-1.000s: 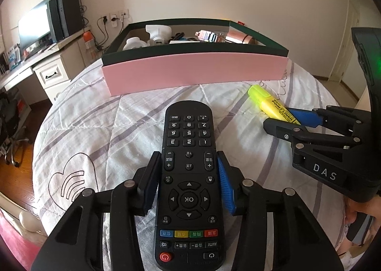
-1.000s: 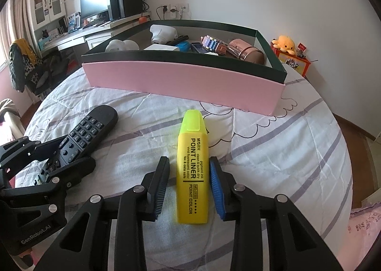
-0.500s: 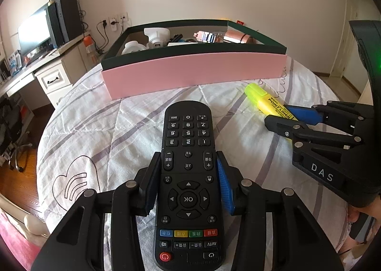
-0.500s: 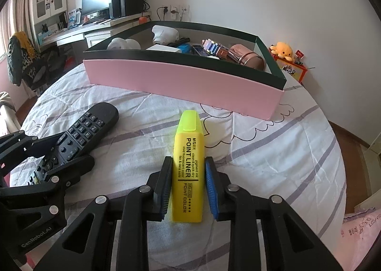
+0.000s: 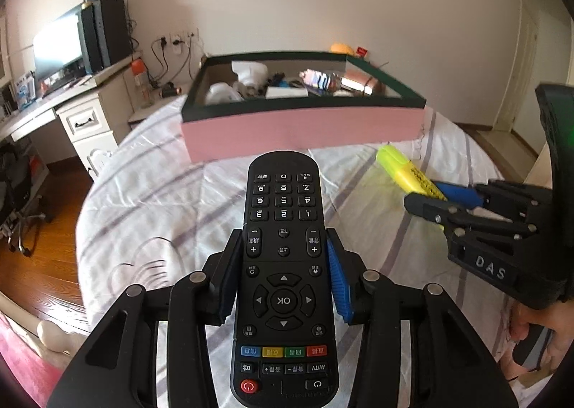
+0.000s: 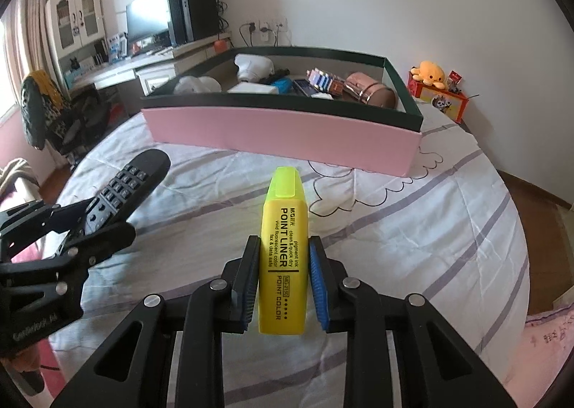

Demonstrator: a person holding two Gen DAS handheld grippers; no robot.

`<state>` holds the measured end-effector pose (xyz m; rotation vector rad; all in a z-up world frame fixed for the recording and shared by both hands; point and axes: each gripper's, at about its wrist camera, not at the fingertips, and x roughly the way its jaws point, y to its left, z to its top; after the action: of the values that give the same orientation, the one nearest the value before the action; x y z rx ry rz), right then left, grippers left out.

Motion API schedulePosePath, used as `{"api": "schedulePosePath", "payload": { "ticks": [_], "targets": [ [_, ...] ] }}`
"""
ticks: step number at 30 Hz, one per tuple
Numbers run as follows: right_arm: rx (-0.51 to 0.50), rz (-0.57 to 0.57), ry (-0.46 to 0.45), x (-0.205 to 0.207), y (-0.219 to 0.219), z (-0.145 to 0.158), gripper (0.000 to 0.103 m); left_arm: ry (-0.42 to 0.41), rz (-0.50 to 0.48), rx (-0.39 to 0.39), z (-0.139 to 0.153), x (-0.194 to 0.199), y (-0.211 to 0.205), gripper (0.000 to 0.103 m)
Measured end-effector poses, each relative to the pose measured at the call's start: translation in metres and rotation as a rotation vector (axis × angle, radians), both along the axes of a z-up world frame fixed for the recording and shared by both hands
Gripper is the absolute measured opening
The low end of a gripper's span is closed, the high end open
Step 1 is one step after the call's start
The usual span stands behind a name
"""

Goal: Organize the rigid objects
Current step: 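Lift the remote and highlighter over the pink box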

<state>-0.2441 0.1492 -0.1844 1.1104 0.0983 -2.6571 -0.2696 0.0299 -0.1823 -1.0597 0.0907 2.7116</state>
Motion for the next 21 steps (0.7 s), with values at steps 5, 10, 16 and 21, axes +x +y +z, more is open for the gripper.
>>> {"api": "schedulePosePath", "payload": {
  "ticks": [5, 10, 16, 21],
  "targets": [
    [-0.025, 0.025, 0.038, 0.013, -0.004, 0.016, 0.027, 0.048, 0.021, -0.004, 0.019, 0.010, -0.009, 0.044],
    [-0.052, 0.040, 0.091, 0.024, -0.005, 0.040, 0.027, 0.108, 0.027, 0.000, 0.040, 0.023, -0.014, 0.044],
    [-0.059, 0.051, 0.160, 0.037, -0.009, 0.067, 0.027, 0.171, 0.043, -0.018, 0.061, 0.035, -0.016, 0.044],
    [-0.061, 0.062, 0.216, 0.046, -0.012, 0.086, 0.027, 0.234, 0.116, -0.026, 0.083, 0.046, -0.024, 0.044]
  ]
}}
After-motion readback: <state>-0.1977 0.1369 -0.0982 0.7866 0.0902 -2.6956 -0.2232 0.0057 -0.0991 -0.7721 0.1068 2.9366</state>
